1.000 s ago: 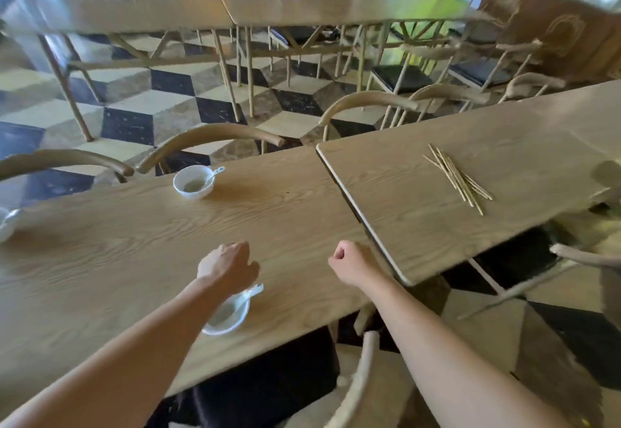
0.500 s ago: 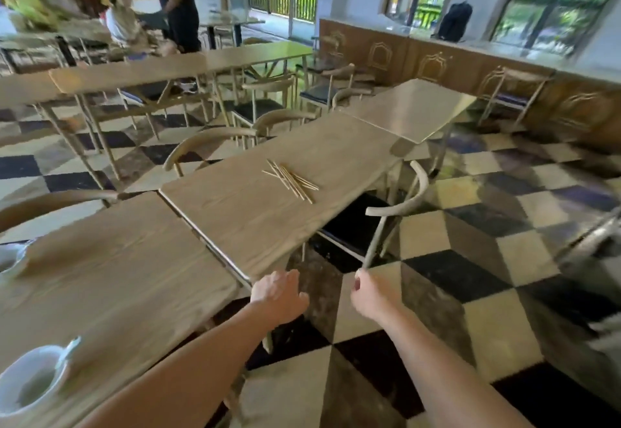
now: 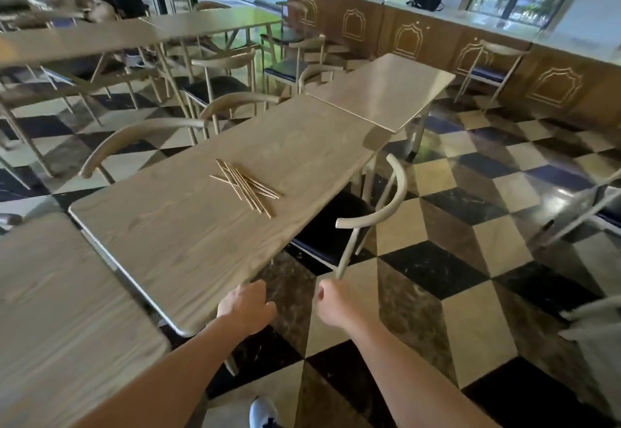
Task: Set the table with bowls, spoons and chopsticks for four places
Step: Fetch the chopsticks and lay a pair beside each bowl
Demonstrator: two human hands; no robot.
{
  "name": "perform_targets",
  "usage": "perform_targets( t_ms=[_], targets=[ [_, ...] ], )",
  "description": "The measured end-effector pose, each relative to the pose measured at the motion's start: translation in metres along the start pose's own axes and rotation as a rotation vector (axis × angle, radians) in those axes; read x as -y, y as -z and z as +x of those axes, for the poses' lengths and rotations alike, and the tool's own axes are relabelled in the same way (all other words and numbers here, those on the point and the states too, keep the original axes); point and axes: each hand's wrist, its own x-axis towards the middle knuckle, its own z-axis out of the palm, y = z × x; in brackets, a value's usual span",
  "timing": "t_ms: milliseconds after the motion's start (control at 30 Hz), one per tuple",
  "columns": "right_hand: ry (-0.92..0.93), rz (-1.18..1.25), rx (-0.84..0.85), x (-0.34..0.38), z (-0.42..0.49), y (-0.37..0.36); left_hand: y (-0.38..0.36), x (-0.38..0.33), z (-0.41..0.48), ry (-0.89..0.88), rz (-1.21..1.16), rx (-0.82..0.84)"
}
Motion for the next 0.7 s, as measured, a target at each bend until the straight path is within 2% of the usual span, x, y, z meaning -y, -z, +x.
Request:
perform_targets(
  t_ms=[400, 533, 700],
  targets=[
    [0.102, -0.079, 0.139, 0.077, 0.204, 0.034, 0.063, 0.039, 0.144, 0.267, -0.108, -0.042],
    [0.130, -0.068, 0.099, 0.126, 0.293, 0.052, 0.078, 0.054, 0.198, 0.388, -0.142, -0.051],
    [0.178, -0.101, 0.029, 0.177, 0.411, 0.038, 0.086, 0.072, 0.271, 0.545, -0.176, -0.082]
  ],
)
